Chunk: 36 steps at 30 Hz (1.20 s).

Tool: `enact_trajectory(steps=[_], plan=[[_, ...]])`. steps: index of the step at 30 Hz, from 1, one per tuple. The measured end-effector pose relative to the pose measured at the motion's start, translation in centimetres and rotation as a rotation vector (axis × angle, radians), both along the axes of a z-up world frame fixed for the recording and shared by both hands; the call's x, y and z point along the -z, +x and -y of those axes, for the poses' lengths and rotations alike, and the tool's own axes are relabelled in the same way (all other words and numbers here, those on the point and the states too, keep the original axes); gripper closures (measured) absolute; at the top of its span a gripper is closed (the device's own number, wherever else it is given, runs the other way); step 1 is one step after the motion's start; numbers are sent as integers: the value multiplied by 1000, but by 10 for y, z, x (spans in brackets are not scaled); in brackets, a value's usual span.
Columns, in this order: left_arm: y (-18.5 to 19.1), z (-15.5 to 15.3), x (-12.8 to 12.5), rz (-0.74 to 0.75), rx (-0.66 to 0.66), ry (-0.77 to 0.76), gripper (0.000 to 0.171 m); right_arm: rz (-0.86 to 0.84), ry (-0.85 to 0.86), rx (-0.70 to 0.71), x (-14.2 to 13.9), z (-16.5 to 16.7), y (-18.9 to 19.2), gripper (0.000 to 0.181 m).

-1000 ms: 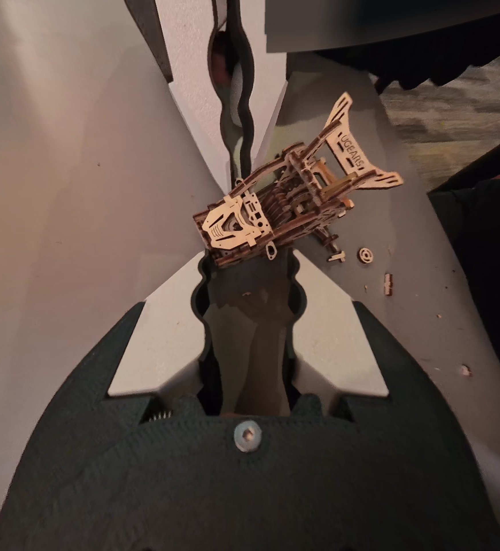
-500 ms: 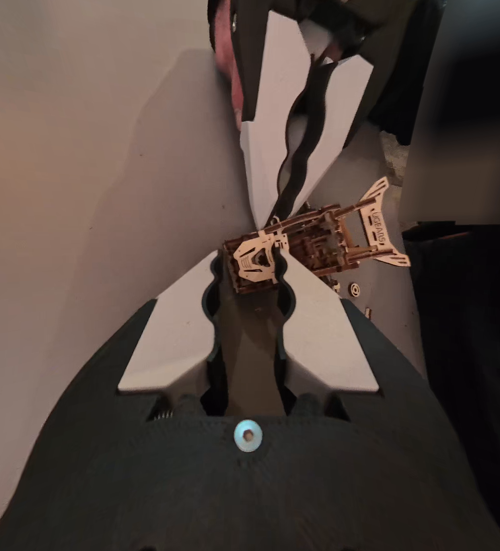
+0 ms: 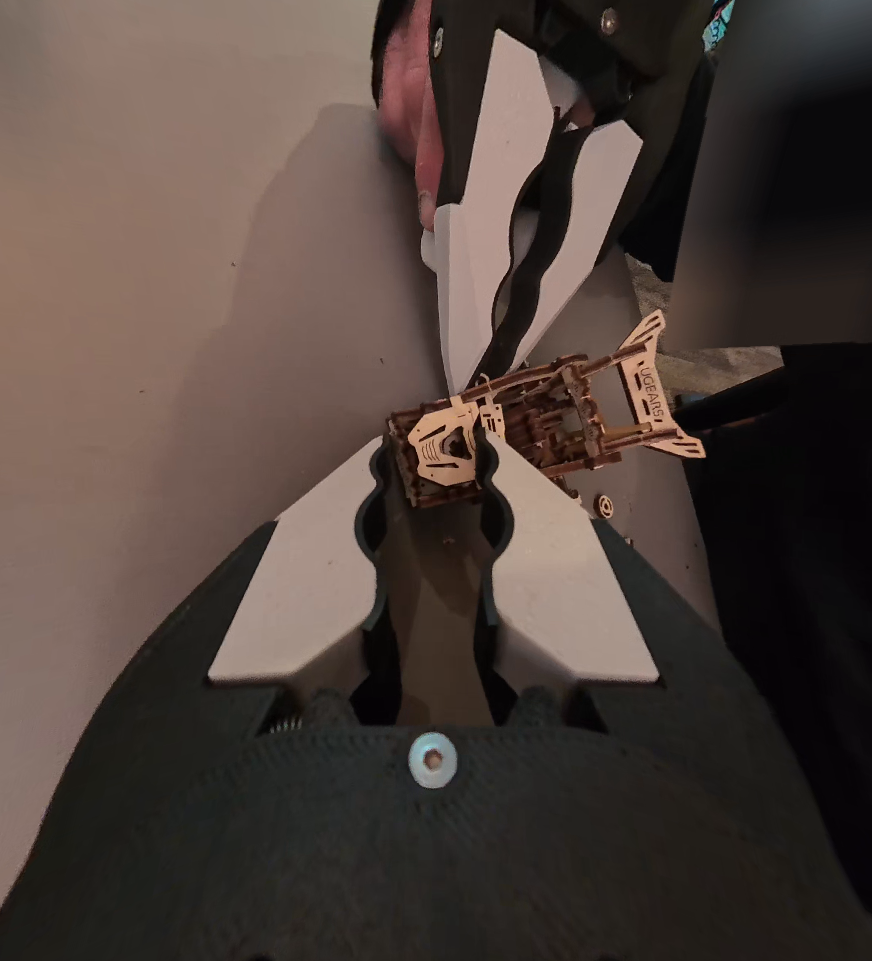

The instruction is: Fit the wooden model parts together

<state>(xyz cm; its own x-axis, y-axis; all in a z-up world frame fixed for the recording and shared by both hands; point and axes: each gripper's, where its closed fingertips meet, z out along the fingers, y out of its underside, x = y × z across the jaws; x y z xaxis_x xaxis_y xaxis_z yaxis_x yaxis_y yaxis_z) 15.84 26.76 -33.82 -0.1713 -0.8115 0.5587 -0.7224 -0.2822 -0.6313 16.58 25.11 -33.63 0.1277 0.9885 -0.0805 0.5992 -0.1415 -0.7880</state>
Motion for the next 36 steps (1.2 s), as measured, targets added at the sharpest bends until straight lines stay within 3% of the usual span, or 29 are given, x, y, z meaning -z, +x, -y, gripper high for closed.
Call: enact_trajectory(steps=[36], plan=[[0,-1,-1,19,-5,3,143,27,23,61,4,-3,4,177]])
